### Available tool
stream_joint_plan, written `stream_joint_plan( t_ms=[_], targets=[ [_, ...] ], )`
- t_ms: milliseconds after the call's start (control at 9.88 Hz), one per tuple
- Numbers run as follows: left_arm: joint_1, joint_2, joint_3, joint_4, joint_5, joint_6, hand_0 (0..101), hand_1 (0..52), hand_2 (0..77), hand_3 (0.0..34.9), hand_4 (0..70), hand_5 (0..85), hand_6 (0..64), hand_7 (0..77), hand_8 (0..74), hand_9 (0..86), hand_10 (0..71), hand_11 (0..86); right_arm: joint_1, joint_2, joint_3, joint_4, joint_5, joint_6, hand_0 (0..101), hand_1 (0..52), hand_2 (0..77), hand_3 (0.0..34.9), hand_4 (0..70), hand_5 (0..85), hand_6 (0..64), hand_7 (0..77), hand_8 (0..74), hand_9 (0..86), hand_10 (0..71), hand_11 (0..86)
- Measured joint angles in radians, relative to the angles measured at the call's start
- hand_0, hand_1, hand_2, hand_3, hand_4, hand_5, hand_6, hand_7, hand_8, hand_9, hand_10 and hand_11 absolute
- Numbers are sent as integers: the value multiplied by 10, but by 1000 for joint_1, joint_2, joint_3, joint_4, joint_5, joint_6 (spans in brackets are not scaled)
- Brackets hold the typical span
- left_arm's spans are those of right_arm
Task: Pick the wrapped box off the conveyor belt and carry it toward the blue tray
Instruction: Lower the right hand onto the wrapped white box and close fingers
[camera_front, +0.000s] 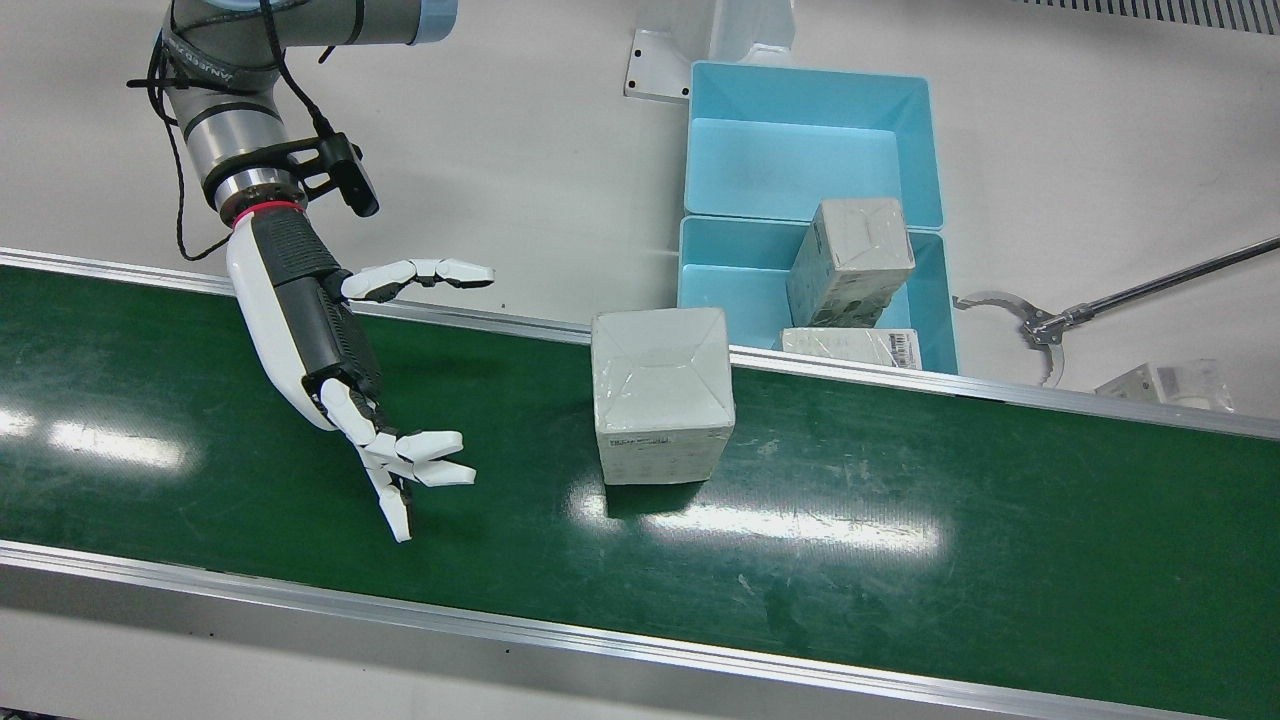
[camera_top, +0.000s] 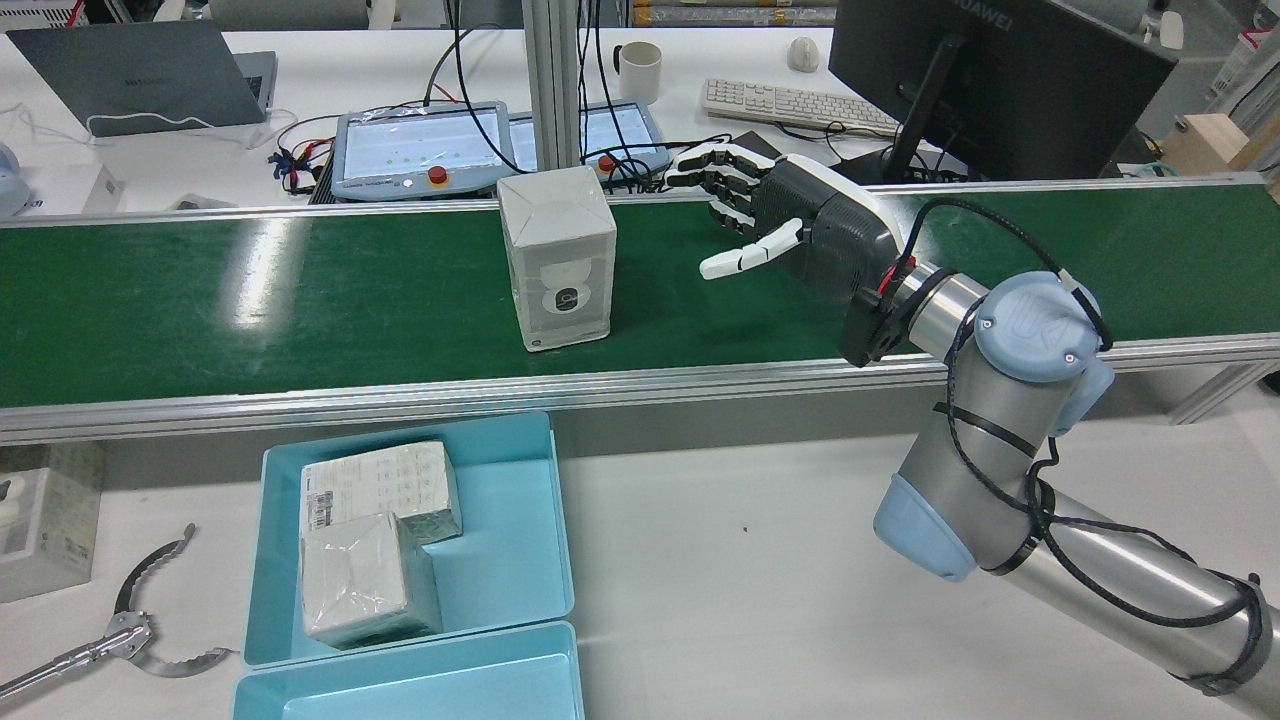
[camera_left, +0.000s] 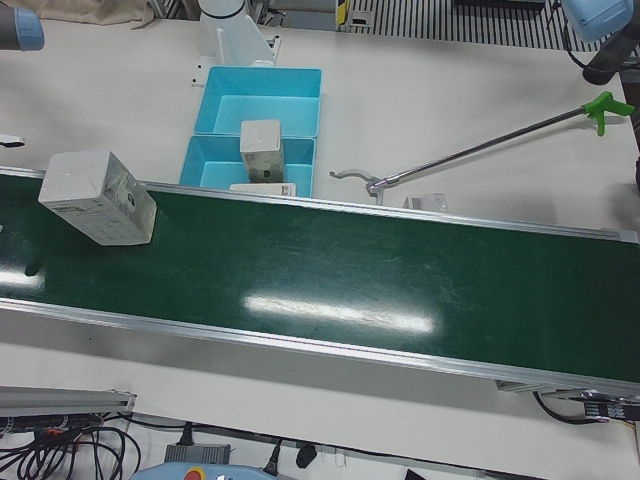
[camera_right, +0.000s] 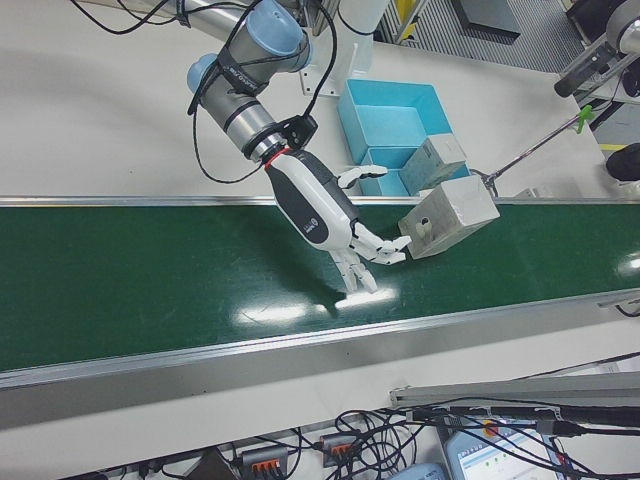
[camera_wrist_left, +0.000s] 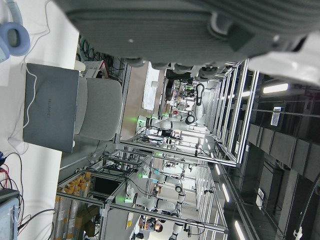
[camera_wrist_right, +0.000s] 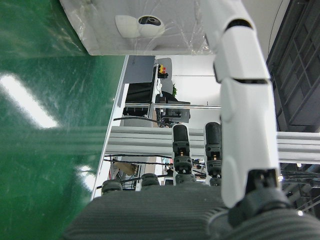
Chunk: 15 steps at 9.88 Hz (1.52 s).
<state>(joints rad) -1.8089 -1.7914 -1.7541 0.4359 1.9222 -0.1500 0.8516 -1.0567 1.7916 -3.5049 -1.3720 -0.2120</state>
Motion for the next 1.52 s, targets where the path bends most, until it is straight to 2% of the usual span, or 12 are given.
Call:
stream_joint_plan(
  t_ms=[202,304,405,506,607,708,911,1113,1315,1518],
  targets=[
    [0,0,0,0,0,0,0,0,5,0,0,11,0,5,0,0,0,0,-3,0,-31,34,0,-1,504,175,158,161,82,327,38,229,0,54,0,11],
    [0,0,0,0,0,0,0,0,5,0,0,11,0,0,0,0,5,0,-3,-1,-40,46,1,0,496,153,147,162,82,327,33,224,0,54,0,11],
    [0,0,0,0,0,0,0,0,5,0,0,11,0,0,0,0,5,0,-4,0,-44,53,1,0,488,153,158,162,82,327,38,224,0,54,0,16],
    [0,0,0,0,0,0,0,0,5,0,0,11,0,5,0,0,5,0,-5,1,-46,56,1,0,486,153,158,162,87,327,33,229,0,54,0,11],
    [0,0,0,0,0,0,0,0,5,0,0,11,0,5,0,0,5,0,-6,2,-47,56,1,-1,488,169,191,162,87,327,33,235,0,54,0,11],
    [0,0,0,0,0,0,0,0,5,0,0,11,0,5,0,0,5,0,-8,3,-47,57,1,-2,488,169,202,168,87,327,16,235,0,54,0,11],
    [0,0,0,0,0,0,0,0,11,0,0,11,0,0,0,0,5,0,-18,10,-55,57,2,-4,488,169,202,187,71,327,22,229,0,49,0,11],
    [0,0,0,0,0,0,0,0,5,0,0,11,5,0,0,0,0,0,-33,29,-66,56,6,-7,488,169,202,213,71,327,22,229,0,44,0,11],
    [0,0,0,0,0,0,0,0,5,0,0,11,0,0,0,0,0,0,-44,66,-90,54,9,-9,488,169,218,225,82,333,22,235,0,44,0,11],
    [0,0,0,0,0,0,0,0,5,0,0,11,0,0,0,0,5,0,-53,93,-101,52,35,-10,488,169,218,227,82,333,22,235,0,44,0,11]
  ],
)
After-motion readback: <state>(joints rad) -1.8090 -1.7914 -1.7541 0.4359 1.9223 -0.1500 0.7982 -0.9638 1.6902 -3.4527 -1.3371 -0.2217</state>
